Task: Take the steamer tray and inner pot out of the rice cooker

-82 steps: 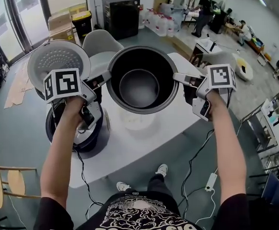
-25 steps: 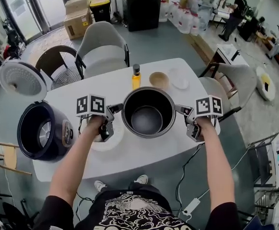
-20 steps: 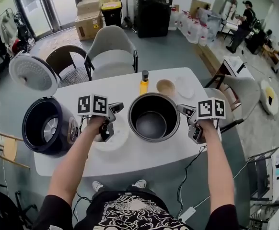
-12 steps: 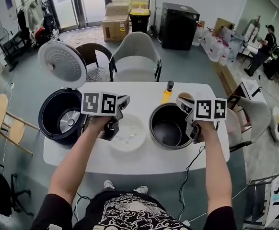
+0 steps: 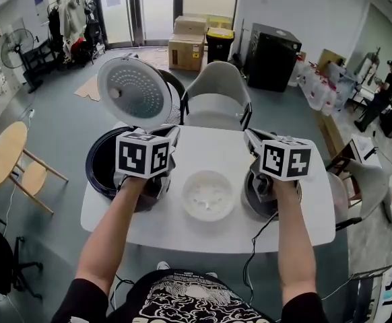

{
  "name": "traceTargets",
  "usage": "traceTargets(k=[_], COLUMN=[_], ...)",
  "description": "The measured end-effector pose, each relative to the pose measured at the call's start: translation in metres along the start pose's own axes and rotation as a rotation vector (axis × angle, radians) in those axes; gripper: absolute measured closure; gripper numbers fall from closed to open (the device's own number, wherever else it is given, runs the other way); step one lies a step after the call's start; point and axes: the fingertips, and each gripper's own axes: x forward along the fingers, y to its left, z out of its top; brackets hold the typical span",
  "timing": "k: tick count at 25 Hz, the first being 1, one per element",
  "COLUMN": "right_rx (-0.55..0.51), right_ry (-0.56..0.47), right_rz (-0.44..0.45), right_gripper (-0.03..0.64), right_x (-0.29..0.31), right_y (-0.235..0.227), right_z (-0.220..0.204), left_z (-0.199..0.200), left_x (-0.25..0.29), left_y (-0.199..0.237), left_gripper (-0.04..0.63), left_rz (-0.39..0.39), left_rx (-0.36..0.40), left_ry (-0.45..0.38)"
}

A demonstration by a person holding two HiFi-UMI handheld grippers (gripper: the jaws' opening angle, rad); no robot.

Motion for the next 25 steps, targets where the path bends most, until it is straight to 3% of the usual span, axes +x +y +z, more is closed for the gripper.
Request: traceTargets(k=[6,12,25], right_rx=[-0.073,-0.085,-0.114], right_ry=[-0.087,-0.155,-0.188], right_rz=[-0.080,-0.114,-0.154], right_gripper=[0.603,0.604,0.604], right_x=[0.005,-0.007,-0.019], right_y=[0.044,0.056,0.043], right_z=[0.010,0.014,0.014], left_z=[0.009,0.011,0.013], left_x=[-0.041,-0.052,-0.044], left_y=[0.038,0.037,0.029], left_gripper=[0.581,0.581,0.582], left_rz=[0.065,0.076,0.074], left_rx=[0.081,0.141,0.132], left_ry=[-0.063,-0.099,-0.102])
